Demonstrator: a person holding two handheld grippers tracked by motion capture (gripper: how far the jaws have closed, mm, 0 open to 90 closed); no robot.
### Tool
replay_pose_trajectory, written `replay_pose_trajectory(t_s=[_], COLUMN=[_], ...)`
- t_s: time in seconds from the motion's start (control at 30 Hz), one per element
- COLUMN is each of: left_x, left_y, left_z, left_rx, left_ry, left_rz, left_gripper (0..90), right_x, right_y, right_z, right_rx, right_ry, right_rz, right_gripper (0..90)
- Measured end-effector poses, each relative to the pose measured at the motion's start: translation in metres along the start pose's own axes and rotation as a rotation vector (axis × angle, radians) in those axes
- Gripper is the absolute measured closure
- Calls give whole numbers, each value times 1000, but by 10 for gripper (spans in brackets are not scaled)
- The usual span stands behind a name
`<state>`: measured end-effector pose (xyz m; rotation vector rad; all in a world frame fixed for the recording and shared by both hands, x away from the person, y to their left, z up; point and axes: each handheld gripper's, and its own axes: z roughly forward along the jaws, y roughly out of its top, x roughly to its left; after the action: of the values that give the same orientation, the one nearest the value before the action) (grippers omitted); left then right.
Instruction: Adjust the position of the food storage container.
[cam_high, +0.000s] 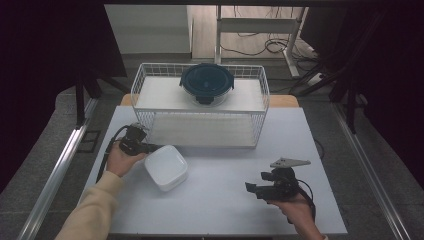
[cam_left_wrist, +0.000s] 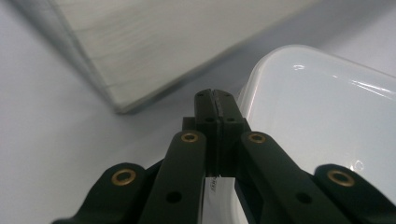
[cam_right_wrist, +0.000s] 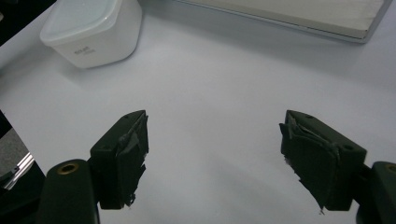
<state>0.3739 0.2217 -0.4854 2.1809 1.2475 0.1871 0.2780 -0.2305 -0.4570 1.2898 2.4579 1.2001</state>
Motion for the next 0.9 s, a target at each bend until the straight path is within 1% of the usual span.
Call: replay_pose_trajectory(t_s=[0.03, 0.07, 0.13, 0.23, 0.27, 0.3, 0.33, 0.37, 0.4, 0.47, 0.53, 0.63, 0.77, 0.87, 0.9], left_x=[-4, -7, -15, -30, -34, -37, -45, -49, -52, -61, -67, -76, -85, -88, -88], left_y=[1, 2, 3, 5, 6, 7, 8, 9, 9, 11, 12, 13, 13, 13, 13], left_z=[1, 2, 4, 8, 8, 10, 11, 12, 13, 16, 17, 19, 20, 21, 21], left_rx=[1, 8, 8, 26, 35, 32, 33, 41, 46, 48, 52, 61, 65, 64, 61], left_ry=[-7, -16, -34, -59, -66, -72, -81, -85, -91, -112, -123, -133, -148, -146, -130], left_rz=[7, 30, 40, 77, 106, 116, 112, 138, 148, 161, 166, 192, 207, 214, 212], left_gripper=[900, 900, 900, 900, 900, 900, 900, 900, 900, 900, 900, 900, 900, 900, 900], right_x=[0, 0, 0, 0, 0, 0, 0, 0, 0, 0, 0, 0, 1, 1, 1], right_y=[0, 0, 0, 0, 0, 0, 0, 0, -1, 0, 0, -1, -1, -1, -1], right_z=[0, 0, 1, 1, 1, 1, 1, 1, 1, 1, 1, 1, 3, 3, 3], right_rx=[1, 1, 1, 1, 1, 1, 1, 2, 3, 3, 4, 7, 16, 19, 18], right_ry=[0, 0, 0, -1, -1, -1, -1, -1, -1, -1, 1, 2, 6, 7, 7], right_rz=[-1, -1, -1, -2, 0, -1, 0, 0, 0, -1, -2, -2, -6, -5, -5], right_gripper=[234, 233, 233, 233, 232, 232, 232, 232, 232, 231, 231, 231, 228, 228, 228])
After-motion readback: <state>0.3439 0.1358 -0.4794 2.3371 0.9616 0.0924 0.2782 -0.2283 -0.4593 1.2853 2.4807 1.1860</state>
